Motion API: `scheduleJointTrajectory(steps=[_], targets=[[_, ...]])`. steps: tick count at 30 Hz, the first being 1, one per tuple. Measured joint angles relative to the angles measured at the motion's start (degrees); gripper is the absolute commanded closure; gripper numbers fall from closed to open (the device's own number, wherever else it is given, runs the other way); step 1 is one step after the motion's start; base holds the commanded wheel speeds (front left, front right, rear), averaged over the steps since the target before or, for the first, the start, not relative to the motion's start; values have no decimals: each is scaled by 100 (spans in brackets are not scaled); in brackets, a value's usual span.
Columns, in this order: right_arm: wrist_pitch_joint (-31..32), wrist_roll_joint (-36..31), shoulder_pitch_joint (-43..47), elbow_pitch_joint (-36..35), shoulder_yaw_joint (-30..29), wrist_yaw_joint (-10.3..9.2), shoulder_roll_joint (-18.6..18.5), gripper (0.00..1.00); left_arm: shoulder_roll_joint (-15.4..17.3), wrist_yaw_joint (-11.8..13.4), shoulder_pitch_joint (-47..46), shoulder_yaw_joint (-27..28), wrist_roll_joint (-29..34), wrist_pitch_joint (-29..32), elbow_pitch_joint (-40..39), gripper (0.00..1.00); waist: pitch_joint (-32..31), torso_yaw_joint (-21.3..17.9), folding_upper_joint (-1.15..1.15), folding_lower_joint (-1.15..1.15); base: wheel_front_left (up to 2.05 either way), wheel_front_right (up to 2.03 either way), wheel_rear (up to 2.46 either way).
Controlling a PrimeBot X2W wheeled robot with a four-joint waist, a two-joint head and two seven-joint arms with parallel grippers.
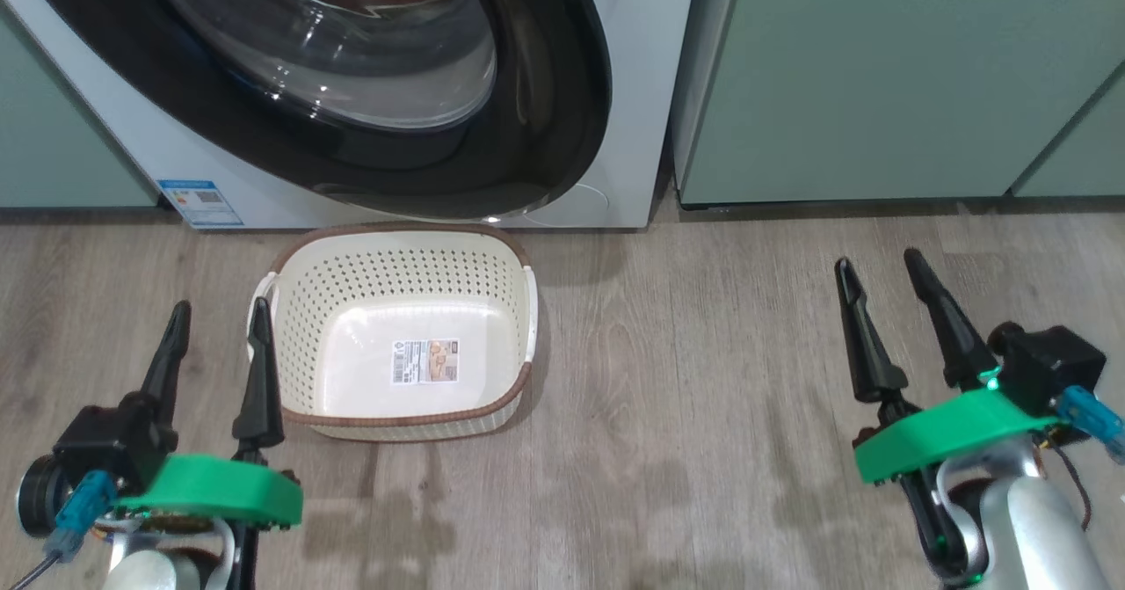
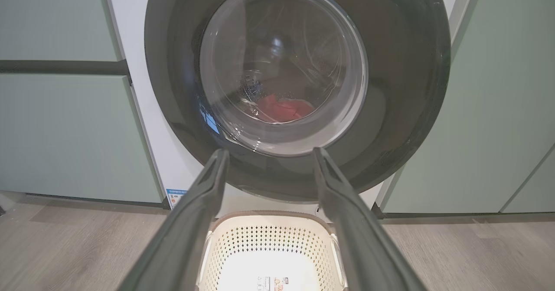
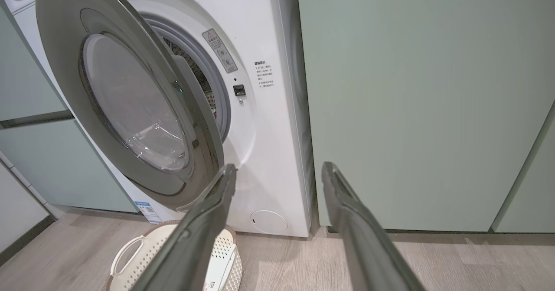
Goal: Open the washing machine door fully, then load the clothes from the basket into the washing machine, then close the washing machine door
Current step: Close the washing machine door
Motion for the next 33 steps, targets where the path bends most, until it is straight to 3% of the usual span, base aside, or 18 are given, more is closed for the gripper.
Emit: scheduleJointTrajectory(steps=[33], targets=[[97,0,150,-13,10,0,1,0,53,259,63,-138,111,10,198,0,-138,72,0,0,0,0,0]])
